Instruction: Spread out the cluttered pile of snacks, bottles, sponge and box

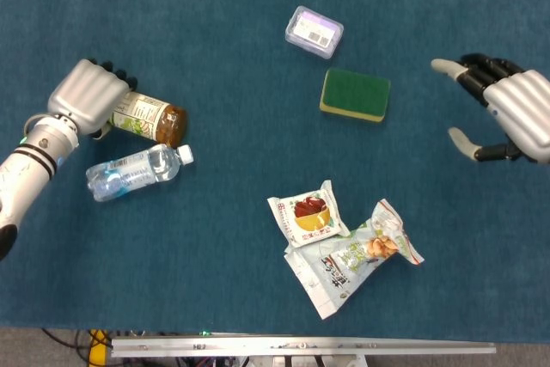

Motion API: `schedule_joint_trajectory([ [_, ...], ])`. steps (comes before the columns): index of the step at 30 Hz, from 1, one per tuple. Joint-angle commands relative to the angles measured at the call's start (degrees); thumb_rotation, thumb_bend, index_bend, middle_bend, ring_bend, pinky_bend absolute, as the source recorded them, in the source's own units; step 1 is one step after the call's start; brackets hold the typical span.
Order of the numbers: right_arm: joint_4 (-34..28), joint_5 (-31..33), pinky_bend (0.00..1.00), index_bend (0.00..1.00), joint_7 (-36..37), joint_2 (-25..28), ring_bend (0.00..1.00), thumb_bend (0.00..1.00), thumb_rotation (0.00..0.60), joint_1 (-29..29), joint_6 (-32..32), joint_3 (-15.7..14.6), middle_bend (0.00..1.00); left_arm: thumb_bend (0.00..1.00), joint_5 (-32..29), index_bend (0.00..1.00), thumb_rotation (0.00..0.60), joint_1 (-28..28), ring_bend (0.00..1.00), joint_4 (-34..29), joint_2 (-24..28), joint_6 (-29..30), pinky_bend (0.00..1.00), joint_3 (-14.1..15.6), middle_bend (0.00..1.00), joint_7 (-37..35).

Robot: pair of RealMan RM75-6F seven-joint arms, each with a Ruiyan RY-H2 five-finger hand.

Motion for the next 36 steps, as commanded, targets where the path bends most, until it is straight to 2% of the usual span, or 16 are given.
schedule_joint_trajectory([
  [1, -0.14, -0.05, 0.19, 0.00, 0.17, 0.19, 0.12, 0.41, 0.394, -0.24, 0.27, 0.05, 0.21, 0.26, -2.34, 0.47, 0.600, 0.72, 0.33, -0.51, -0.20, 0.25, 0.44, -0.74, 0.42, -0.13],
  [6, -0.07, -0.14, 0.19, 0.00, 0.36, 0.25, 0.12, 0.41, 0.396, -0.42, 0.34, 0.10, 0.21, 0.26, -5.05, 0.53, 0.600, 1.10, 0.40, -1.71, 0.64, 1.16, 0.48, -1.27, 0.51, 2.13],
  [16, 0.60, -0.42, 0.19, 0.00, 0.98, -0.13, 0.12, 0.41, 0.394, -0.35, -0.04, 0.24, 0.21, 0.26, -10.68, 0.53, 0.600, 1.38, 0.40, -6.22, 3.91, 1.66, 0.49, -1.05, 0.52, 7.04],
  [22, 0.83, -0.74, 0.19, 0.00, 1.32, -0.43, 0.12, 0.41, 0.395, -0.22, -0.32, 0.34, 0.21, 0.26, -17.21, 0.52, 0.600, 0.65, 0.40, -11.00, 7.33, 0.23, 0.48, 0.75, 0.50, 12.14],
  [25, 0.87, -0.80, 0.19, 0.00, 1.23, -0.53, 0.12, 0.41, 0.395, -0.14, -0.47, 0.33, 0.21, 0.26, -21.04, 0.49, 0.600, -0.51, 0.38, -13.40, 9.07, -1.06, 0.48, 2.09, 0.47, 14.94],
  [27, 0.85, -0.74, 0.19, 0.00, 1.20, -0.59, 0.12, 0.41, 0.395, -0.13, -0.48, 0.38, 0.21, 0.26, -23.61, 0.37, 0.600, -1.44, 0.31, -15.00, 10.02, -1.69, 0.48, 2.74, 0.38, 16.29],
  [29, 0.79, -0.74, 0.19, 0.00, 1.06, -0.63, 0.12, 0.41, 0.395, -0.15, -0.46, 0.37, 0.21, 0.26, -25.80, 0.31, 0.600, -2.32, 0.26, -16.34, 10.66, -1.69, 0.46, 3.38, 0.31, 17.42],
  [33, 0.72, -0.58, 0.19, 0.00, 0.73, -0.59, 0.12, 0.41, 0.394, -0.22, -0.38, 0.36, 0.21, 0.26, -28.34, 0.23, 0.600, -3.49, 0.17, -18.07, 11.33, -1.11, 0.41, 4.55, 0.22, 18.85],
  [36, 0.79, -0.40, 0.19, 0.00, 0.54, -0.61, 0.12, 0.41, 0.394, -0.22, -0.40, 0.39, 0.21, 0.26, -29.22, 0.19, 0.600, -4.01, 0.14, -18.77, 11.49, -0.54, 0.38, 5.08, 0.18, 19.02],
])
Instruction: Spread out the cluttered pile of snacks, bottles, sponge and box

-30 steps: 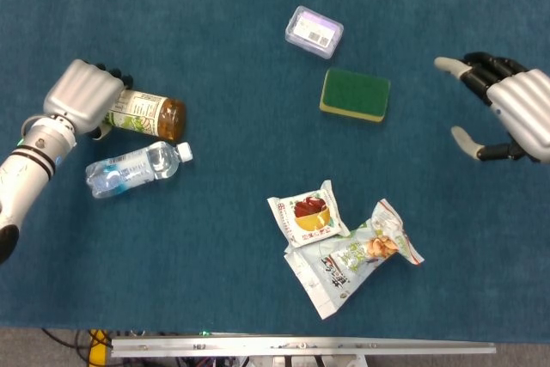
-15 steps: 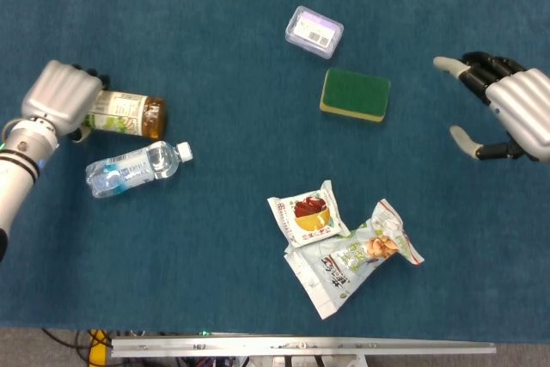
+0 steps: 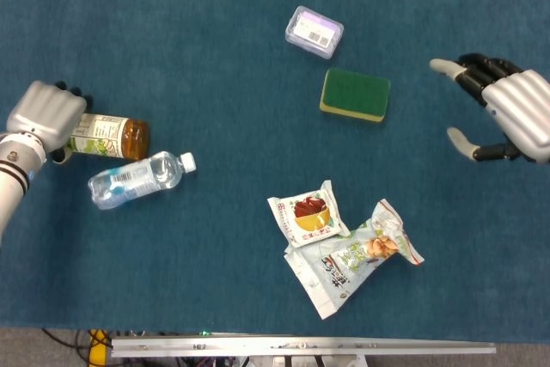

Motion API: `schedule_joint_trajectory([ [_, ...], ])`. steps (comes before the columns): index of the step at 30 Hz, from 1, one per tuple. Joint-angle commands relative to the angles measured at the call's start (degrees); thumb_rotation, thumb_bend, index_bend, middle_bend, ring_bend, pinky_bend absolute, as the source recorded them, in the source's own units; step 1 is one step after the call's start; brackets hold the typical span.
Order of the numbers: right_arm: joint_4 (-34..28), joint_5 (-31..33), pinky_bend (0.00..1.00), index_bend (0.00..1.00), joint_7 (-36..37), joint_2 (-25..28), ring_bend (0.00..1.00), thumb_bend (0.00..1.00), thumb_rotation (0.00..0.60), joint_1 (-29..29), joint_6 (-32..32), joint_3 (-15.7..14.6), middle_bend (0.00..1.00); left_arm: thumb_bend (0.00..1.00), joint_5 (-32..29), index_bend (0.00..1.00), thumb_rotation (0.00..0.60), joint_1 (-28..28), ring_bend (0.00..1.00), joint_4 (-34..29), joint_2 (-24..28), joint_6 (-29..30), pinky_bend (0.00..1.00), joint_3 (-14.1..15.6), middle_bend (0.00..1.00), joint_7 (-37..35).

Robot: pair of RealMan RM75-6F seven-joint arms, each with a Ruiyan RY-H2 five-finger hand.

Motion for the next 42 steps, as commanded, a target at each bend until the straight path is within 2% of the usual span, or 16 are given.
schedule_joint_trajectory([
  [1, 0.10, 0.15, 0.19, 0.00, -0.20, -0.05, 0.12, 0.41, 0.394, 0.01, -0.04, 0.01, 0.21, 0.26, -0.85, 0.18, 0.600, -0.59, 0.13, -0.64, 0.36, 0.56, 0.37, 0.73, 0.17, 0.26],
  [9, 0.81, 0.83, 0.19, 0.00, -1.06, -0.47, 0.12, 0.41, 0.395, 0.00, -0.08, 0.00, 0.21, 0.26, 2.01, 0.14, 0.600, 0.34, 0.08, -0.81, 0.54, 3.84, 0.32, -0.12, 0.12, -3.27],
  [18, 1.94, 1.93, 0.19, 0.00, -5.46, -2.33, 0.12, 0.41, 0.394, 0.31, 0.27, -0.15, 0.21, 0.26, 12.78, 0.14, 0.600, 5.31, 0.09, -0.45, 1.38, 12.34, 0.32, -2.96, 0.12, -12.60],
  [21, 2.17, 2.17, 0.19, 0.00, -8.26, -2.94, 0.12, 0.35, 0.397, 0.68, 0.28, -0.33, 0.21, 0.26, 17.60, 0.14, 0.600, 7.77, 0.09, 0.02, 1.48, 16.56, 0.32, -3.70, 0.12, -16.82],
  [23, 2.25, 2.13, 0.19, 0.00, -10.79, -3.42, 0.12, 0.27, 0.419, 0.87, 0.77, -0.41, 0.21, 0.26, 21.52, 0.14, 0.600, 9.81, 0.09, 1.22, 0.97, 20.38, 0.32, -4.05, 0.12, -20.05],
  [28, 2.63, 3.28, 0.22, 0.00, -15.67, -5.46, 0.12, 0.20, 0.514, 1.60, 1.01, -0.45, 0.21, 0.26, 28.84, 0.14, 0.600, 14.45, 0.09, 3.98, -0.35, 29.14, 0.32, -4.84, 0.13, -27.51],
  [33, 3.34, 7.29, 0.24, 0.00, -19.70, -7.67, 0.12, 0.06, 0.594, 3.96, -1.25, 0.36, 0.21, 0.26, 32.35, 0.14, 0.600, 17.23, 0.09, 2.97, 1.07, 32.35, 0.32, -4.44, 0.14, -30.59],
  [42, 7.65, 19.16, 0.28, 0.00, -28.74, -13.74, 0.13, 0.05, 0.600, 11.14, -6.77, 1.22, 0.21, 0.26, 37.23, 0.14, 0.600, 20.84, 0.09, -2.00, 4.70, 36.10, 0.30, -3.72, 0.14, -31.14],
])
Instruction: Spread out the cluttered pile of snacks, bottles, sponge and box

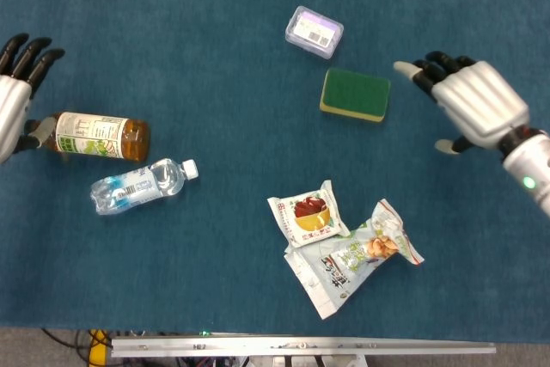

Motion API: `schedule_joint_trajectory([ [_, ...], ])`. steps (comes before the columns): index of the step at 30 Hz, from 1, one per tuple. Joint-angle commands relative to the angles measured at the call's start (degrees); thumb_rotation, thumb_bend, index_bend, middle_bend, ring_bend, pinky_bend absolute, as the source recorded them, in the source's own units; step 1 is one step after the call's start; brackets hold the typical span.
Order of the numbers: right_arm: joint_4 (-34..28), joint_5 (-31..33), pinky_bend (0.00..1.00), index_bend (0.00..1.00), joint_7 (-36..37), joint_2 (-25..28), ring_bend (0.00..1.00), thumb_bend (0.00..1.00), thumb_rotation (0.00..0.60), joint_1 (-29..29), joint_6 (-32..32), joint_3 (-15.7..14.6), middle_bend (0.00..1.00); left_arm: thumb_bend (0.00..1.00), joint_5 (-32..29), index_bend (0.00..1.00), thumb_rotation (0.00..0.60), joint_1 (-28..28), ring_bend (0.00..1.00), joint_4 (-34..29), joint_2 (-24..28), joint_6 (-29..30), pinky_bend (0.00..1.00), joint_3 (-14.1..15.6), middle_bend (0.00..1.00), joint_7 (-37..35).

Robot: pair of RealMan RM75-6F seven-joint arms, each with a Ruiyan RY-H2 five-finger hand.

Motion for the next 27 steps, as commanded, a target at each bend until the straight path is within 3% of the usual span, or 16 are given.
schedule_joint_trajectory([
  [1, 3.55, 6.59, 0.28, 0.00, -4.60, -4.38, 0.13, 0.05, 0.600, 4.04, -2.42, 0.41, 0.21, 0.26, 1.86, 0.14, 0.600, 1.38, 0.09, -1.51, 1.32, 1.56, 0.30, 0.26, 0.14, -0.41],
  [16, 18.95, 24.39, 0.28, 0.00, -12.17, -19.85, 0.13, 0.05, 0.600, 14.66, -4.10, 0.35, 0.21, 0.26, 6.57, 0.14, 0.600, 6.54, 0.09, -2.86, 4.20, 5.42, 0.28, 0.82, 0.13, -2.63],
  [27, 27.40, 30.39, 0.29, 0.00, -13.51, -26.16, 0.15, 0.08, 0.600, 18.60, -5.60, -1.08, 0.21, 0.26, 7.36, 0.14, 0.600, 8.33, 0.08, -2.41, 4.83, 5.10, 0.27, 0.40, 0.13, -3.74],
])
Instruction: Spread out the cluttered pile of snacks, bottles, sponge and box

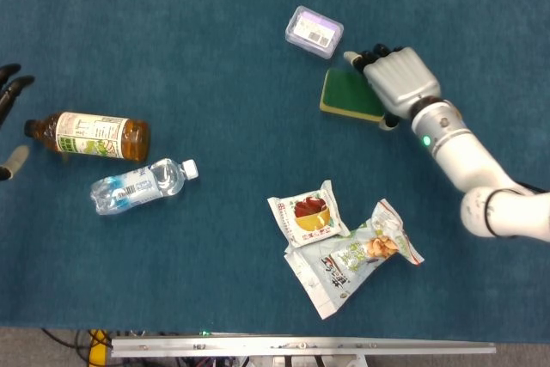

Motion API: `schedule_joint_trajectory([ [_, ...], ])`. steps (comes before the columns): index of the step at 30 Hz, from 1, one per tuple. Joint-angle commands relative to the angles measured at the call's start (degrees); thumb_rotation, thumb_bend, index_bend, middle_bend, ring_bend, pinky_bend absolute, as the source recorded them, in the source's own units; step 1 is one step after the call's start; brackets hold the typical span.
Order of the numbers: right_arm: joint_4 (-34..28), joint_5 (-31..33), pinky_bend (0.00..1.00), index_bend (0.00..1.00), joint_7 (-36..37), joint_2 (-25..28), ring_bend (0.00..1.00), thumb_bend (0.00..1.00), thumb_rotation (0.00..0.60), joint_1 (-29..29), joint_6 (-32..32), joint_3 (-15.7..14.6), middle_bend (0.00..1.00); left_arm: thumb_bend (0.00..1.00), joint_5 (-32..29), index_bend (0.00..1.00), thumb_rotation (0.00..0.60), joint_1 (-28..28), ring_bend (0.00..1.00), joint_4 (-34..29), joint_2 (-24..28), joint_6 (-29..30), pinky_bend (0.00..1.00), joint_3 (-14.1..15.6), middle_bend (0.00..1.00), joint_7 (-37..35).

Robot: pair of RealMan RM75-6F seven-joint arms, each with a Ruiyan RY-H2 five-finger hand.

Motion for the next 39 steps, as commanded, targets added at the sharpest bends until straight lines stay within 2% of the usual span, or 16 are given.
schedule_joint_trajectory([
  [1, 1.70, 1.19, 0.30, 0.00, -0.41, -1.47, 0.15, 0.08, 0.600, 1.12, -0.50, -0.50, 0.22, 0.26, 0.11, 0.14, 0.600, 0.25, 0.08, 0.15, 0.03, -0.14, 0.27, -0.15, 0.13, -0.18],
  [4, 2.74, 1.57, 0.35, 0.01, -0.29, -2.36, 0.17, 0.15, 0.600, 1.65, -0.49, -0.69, 0.24, 0.26, 0.38, 0.14, 0.600, 0.60, 0.08, 0.38, 0.06, -0.22, 0.27, -0.29, 0.13, -0.47],
  [8, 3.48, 1.03, 0.46, 0.08, -0.18, -3.08, 0.22, 0.27, 0.600, 1.90, 0.41, -1.01, 0.27, 0.26, 0.74, 0.14, 0.600, 1.03, 0.08, 0.62, 0.10, -0.21, 0.27, -0.49, 0.13, -0.87],
  [12, 3.50, 0.65, 0.52, 0.13, 0.52, -3.23, 0.25, 0.29, 0.600, 1.88, 0.94, -0.89, 0.29, 0.26, 1.18, 0.14, 0.600, 1.39, 0.08, 0.79, 0.00, -0.14, 0.27, -0.71, 0.13, -1.17],
  [15, 2.52, -0.46, 0.54, 0.15, 3.03, -2.78, 0.26, 0.29, 0.600, 1.47, 1.22, 0.50, 0.30, 0.26, 1.49, 0.14, 0.600, 1.67, 0.08, 0.83, 0.05, -0.19, 0.27, -0.76, 0.13, -1.13],
  [21, 2.39, -2.73, 0.54, 0.15, 6.63, -3.39, 0.26, 0.28, 0.600, 1.65, 2.26, 3.38, 0.30, 0.26, 1.87, 0.14, 0.600, 2.09, 0.08, 0.51, 0.38, -0.46, 0.27, -0.91, 0.12, -1.02],
  [28, 6.17, -0.09, 0.52, 0.15, 4.92, -7.94, 0.26, 0.28, 0.600, 4.41, 2.73, 5.18, 0.30, 0.26, 2.44, 0.14, 0.600, 2.86, 0.08, -0.05, 1.10, -0.19, 0.27, -0.91, 0.12, -1.26],
  [32, 9.85, 1.52, 0.47, 0.15, 2.28, -10.96, 0.26, 0.27, 0.600, 6.13, 3.96, 5.46, 0.30, 0.26, 2.65, 0.14, 0.600, 3.54, 0.08, -0.21, 1.51, 0.07, 0.26, -0.75, 0.12, -1.64],
  [39, 11.39, 2.41, 0.35, 0.00, 0.53, -12.03, 0.20, 0.27, 0.600, 6.77, 4.17, 5.58, 0.26, 0.26, 3.16, 0.14, 0.600, 4.38, 0.08, -0.38, 2.02, 0.50, 0.26, -0.69, 0.12, -2.00],
])
